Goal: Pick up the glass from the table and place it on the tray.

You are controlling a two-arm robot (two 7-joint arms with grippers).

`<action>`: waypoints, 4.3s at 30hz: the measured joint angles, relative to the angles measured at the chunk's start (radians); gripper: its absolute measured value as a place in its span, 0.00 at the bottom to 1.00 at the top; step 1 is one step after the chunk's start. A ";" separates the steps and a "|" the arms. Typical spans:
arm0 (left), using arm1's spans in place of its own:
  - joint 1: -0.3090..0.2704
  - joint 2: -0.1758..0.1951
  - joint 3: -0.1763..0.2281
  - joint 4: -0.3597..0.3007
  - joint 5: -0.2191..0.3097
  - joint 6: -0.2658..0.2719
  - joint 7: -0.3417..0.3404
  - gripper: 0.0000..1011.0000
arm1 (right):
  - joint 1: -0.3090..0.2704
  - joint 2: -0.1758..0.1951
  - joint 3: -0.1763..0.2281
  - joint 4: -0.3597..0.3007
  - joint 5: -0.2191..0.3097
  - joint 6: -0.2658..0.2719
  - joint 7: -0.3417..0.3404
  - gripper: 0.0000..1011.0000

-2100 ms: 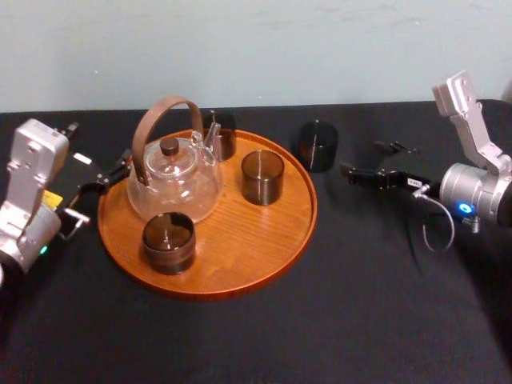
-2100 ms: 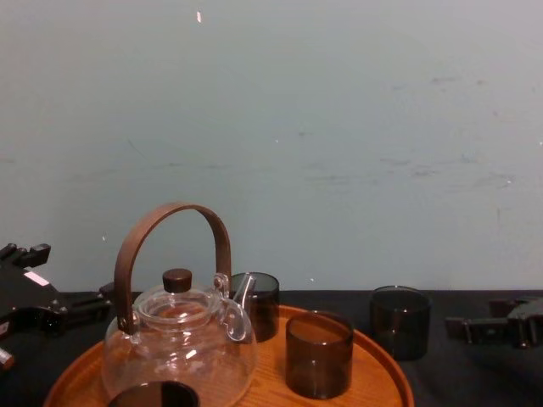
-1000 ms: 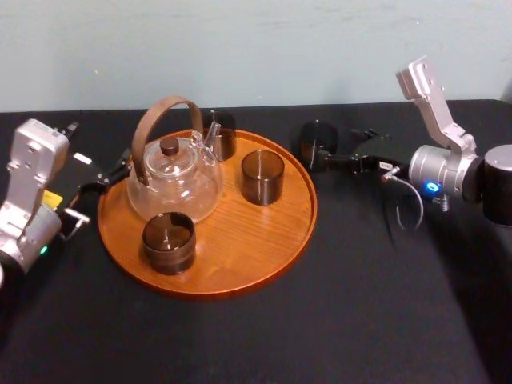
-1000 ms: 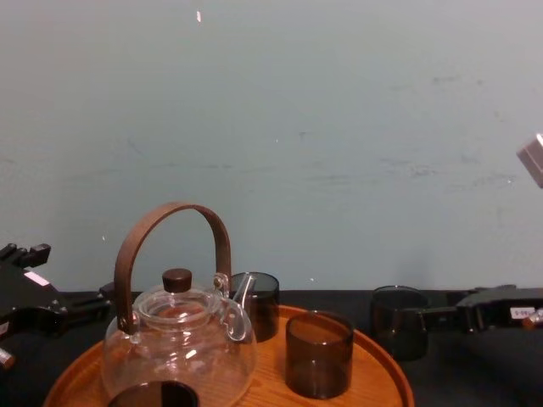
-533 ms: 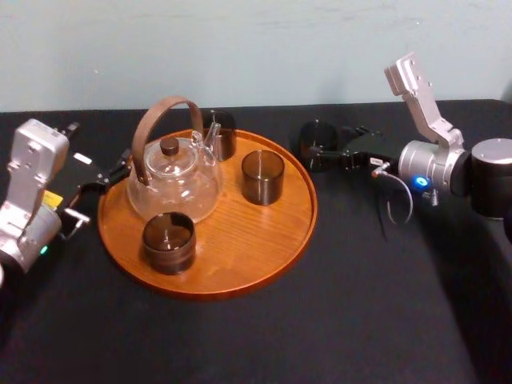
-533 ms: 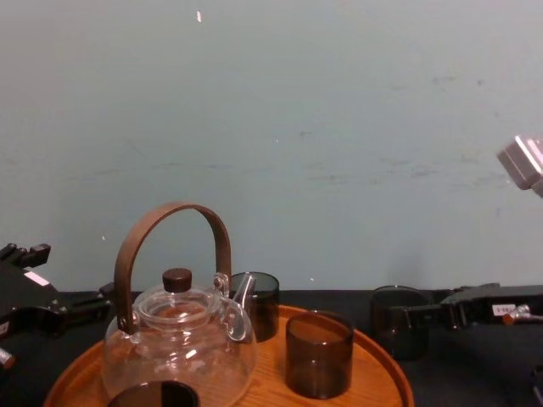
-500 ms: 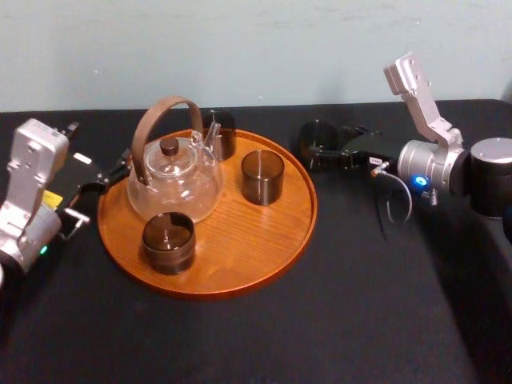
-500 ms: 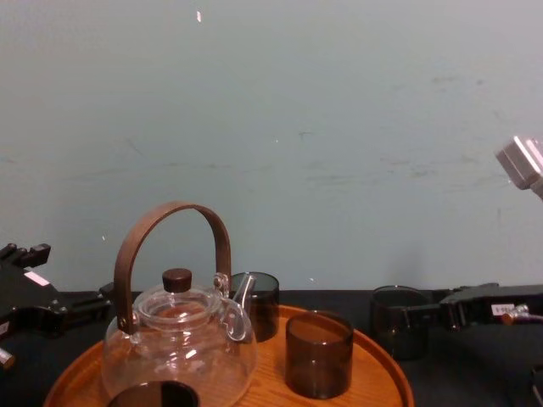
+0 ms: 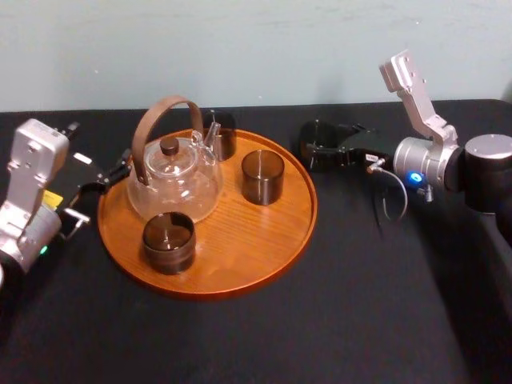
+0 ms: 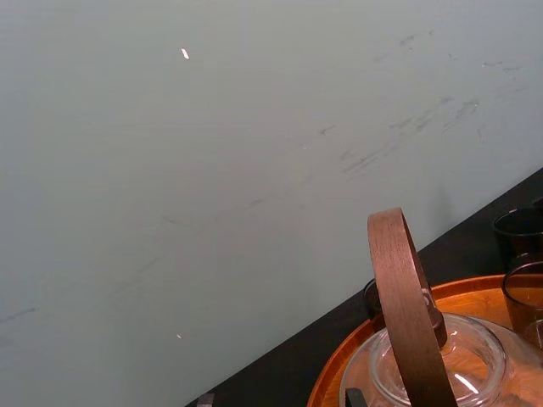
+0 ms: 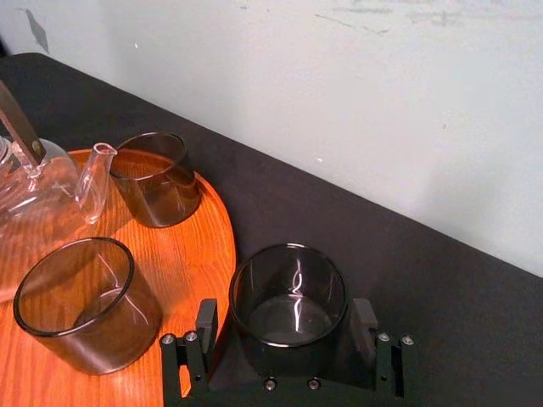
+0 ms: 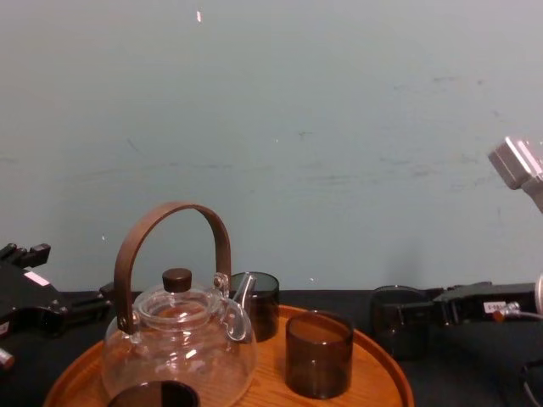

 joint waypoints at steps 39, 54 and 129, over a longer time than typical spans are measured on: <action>0.000 0.000 0.000 0.000 0.000 0.000 0.000 0.99 | 0.084 -0.071 0.032 0.180 -0.062 -0.049 0.031 0.99; 0.000 0.000 0.000 0.000 0.000 0.000 0.000 0.99 | 0.089 -0.078 0.038 0.192 -0.079 -0.062 0.031 0.99; 0.000 0.000 0.000 0.000 0.000 0.000 0.000 0.99 | -0.224 0.178 0.039 -0.450 0.050 0.111 0.055 0.89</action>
